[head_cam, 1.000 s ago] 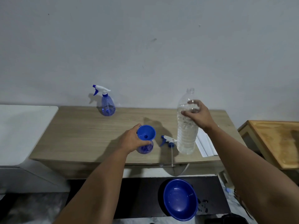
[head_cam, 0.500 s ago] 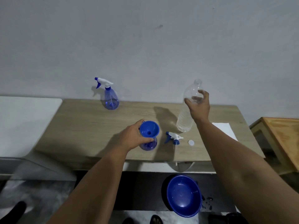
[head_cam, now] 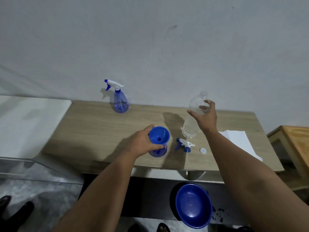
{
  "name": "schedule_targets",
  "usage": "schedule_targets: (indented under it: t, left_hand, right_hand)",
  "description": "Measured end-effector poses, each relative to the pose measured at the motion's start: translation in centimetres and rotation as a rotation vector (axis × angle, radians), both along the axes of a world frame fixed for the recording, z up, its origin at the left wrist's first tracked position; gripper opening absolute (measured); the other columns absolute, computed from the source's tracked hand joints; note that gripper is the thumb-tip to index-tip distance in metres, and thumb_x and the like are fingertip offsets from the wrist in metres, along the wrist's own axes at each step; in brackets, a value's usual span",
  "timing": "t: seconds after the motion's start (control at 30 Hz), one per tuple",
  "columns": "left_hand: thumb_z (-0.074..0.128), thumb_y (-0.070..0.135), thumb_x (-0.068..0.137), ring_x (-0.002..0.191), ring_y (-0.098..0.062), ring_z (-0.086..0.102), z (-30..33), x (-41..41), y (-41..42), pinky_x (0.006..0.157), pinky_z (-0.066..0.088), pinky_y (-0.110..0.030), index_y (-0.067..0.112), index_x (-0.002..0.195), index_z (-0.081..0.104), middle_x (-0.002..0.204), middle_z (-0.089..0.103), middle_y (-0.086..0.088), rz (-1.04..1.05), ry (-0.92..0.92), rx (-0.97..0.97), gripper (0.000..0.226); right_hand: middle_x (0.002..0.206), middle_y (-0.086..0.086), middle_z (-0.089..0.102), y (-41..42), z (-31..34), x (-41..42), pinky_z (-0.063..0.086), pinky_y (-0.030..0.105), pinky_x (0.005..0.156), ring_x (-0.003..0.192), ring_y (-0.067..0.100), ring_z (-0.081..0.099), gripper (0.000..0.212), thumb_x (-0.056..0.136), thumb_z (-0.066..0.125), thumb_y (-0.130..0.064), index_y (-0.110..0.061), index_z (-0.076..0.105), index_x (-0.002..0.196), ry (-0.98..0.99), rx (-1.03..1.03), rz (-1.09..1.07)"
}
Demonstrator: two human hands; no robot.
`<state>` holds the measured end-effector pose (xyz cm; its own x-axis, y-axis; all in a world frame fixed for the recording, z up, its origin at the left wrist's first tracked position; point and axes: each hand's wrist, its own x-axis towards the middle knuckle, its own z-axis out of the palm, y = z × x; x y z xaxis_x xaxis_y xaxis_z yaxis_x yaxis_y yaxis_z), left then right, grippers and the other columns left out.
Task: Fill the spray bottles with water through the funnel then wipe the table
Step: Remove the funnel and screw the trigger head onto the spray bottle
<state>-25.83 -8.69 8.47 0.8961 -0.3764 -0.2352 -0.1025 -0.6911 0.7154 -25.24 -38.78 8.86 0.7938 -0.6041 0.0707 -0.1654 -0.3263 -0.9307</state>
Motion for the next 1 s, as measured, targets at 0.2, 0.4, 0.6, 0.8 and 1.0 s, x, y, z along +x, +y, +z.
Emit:
schedule_targets:
  t: [0.2, 0.4, 0.6, 0.8, 1.0]
  left_hand:
    - [0.09, 0.06, 0.056, 0.126, -0.01, 0.058, 0.1, -0.3, 0.0, 0.104, 0.05, -0.034, 0.033, 0.154, 0.037, 0.138, 0.061, 0.013, -0.001, -0.002, -0.015, 0.115]
    - [0.089, 0.061, 0.055, 0.126, -0.01, 0.058, 0.4, -0.7, 0.3, 0.104, 0.051, -0.036, 0.034, 0.154, 0.037, 0.139, 0.061, 0.013, -0.006, 0.003, -0.018, 0.115]
    - [0.091, 0.055, 0.057, 0.126, -0.011, 0.058, 0.6, -0.8, 0.4, 0.103, 0.05, -0.033, 0.033, 0.154, 0.036, 0.138, 0.061, 0.01, -0.003, -0.006, -0.04, 0.114]
    - [0.091, 0.053, 0.059, 0.128, -0.014, 0.058, 0.7, -1.0, 0.4, 0.103, 0.049, -0.035, 0.033, 0.157, 0.031, 0.14, 0.061, 0.008, -0.005, -0.001, -0.038, 0.117]
    - [0.092, 0.05, 0.057, 0.131, -0.012, 0.055, 0.0, -1.3, 1.1, 0.105, 0.046, -0.032, 0.032, 0.159, 0.028, 0.14, 0.06, 0.009, 0.016, 0.044, -0.073, 0.122]
  right_hand:
    - [0.134, 0.004, 0.056, -0.5, 1.4, -0.4, 0.049, 0.04, 0.105, 0.123, 0.021, 0.056, 0.103, 0.066, 0.099, -0.042, -0.028, 0.039, 0.148, 0.129, -0.024, 0.113]
    - [0.152, 0.014, 0.053, -0.6, 2.2, -2.0, 0.047, 0.041, 0.109, 0.137, 0.031, 0.055, 0.104, 0.079, 0.091, -0.04, -0.022, 0.029, 0.16, 0.223, -0.052, 0.135]
    - [0.154, 0.016, 0.052, 0.2, 2.8, -3.5, 0.048, 0.043, 0.108, 0.14, 0.034, 0.054, 0.102, 0.086, 0.086, -0.024, -0.013, 0.021, 0.165, 0.352, -0.093, 0.105]
    - [0.134, 0.016, 0.066, 2.9, 2.8, -6.0, 0.048, 0.037, 0.093, 0.125, 0.036, 0.063, 0.061, 0.091, 0.07, -0.024, -0.002, 0.053, 0.145, 0.587, -0.233, 0.024]
    - [0.082, 0.007, 0.076, 6.9, 4.1, -6.8, 0.059, 0.036, 0.075, 0.082, 0.029, 0.073, 0.02, 0.085, 0.063, -0.024, -0.009, 0.076, 0.085, 0.702, -0.413, 0.218]
